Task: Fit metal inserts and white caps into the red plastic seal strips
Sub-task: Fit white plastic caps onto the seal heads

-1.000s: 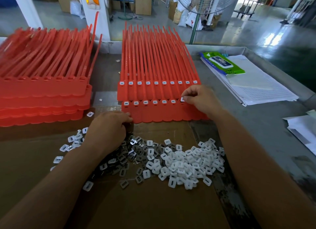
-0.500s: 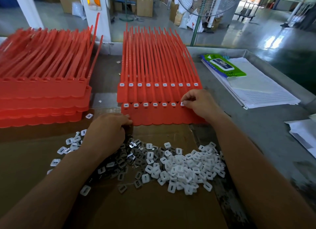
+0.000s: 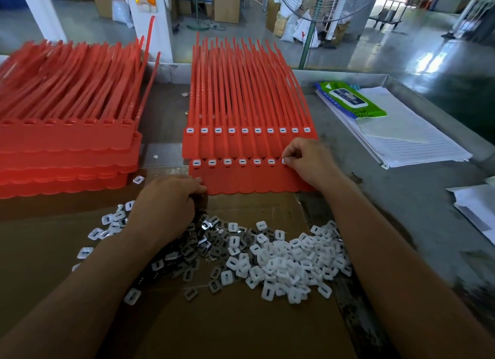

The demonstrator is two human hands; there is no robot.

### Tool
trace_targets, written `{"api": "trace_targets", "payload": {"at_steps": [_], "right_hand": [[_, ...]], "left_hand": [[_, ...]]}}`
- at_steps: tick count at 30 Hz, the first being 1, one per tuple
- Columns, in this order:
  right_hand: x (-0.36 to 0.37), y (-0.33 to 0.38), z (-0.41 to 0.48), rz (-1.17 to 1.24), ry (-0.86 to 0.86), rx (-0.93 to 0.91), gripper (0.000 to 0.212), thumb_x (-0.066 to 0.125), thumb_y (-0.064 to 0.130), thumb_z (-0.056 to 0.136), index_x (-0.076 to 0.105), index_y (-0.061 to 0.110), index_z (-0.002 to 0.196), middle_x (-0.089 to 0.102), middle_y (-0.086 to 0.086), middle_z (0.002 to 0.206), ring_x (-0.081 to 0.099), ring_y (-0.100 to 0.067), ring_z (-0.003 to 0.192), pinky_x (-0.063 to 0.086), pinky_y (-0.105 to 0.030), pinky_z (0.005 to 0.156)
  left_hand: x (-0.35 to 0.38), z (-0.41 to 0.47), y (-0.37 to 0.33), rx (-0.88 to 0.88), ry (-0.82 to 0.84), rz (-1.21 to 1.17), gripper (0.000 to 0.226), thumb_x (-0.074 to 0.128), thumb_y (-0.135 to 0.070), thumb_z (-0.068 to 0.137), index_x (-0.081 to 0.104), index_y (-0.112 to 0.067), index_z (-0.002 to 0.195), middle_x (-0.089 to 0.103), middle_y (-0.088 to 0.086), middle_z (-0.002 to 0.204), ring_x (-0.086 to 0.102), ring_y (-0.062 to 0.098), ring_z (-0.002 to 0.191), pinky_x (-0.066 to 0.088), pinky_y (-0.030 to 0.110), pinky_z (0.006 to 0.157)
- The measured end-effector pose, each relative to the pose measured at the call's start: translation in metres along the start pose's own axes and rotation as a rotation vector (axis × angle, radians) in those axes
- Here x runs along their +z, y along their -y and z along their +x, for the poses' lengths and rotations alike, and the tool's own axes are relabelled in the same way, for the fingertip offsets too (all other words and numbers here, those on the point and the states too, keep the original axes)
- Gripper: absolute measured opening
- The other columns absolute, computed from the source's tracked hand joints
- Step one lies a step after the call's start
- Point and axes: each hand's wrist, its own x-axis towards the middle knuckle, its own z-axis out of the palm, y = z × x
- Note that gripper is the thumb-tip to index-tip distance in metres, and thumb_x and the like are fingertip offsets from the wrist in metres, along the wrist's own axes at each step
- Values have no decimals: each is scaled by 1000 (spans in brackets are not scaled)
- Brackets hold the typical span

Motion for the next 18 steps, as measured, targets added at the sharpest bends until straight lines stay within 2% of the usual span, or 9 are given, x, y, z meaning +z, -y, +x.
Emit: {"api": "trace_targets", "payload": {"at_steps": [7,12,18], "right_hand": [[2,0,1,9,-12,18,18,64,12,82,57,24,71,52,17,77,49,-4,83,36,-23,74],[-2,3,2,30,-6,43,26,67,13,80,57,29,63,51,19,72,48,-3,82,38,-24,77],[-1,7,4,11,-12,80,26,66,12,80,57,27,62,49,20,72,47,-6,85,41,-28,81]], "left_hand": [[0,0,0,2,0,5,42,47,6,77,67,-15,107,58,-3,123,50,16,117,34,27,99],[0,0,0,-21,11,-15,42,47,6,77,67,-16,107,58,-4,124,49,16,119,35,31,102],[0,0,-1,-27,12,-14,42,48,6,77,66,-15,108,58,-3,124,48,17,120,33,32,103]]}}
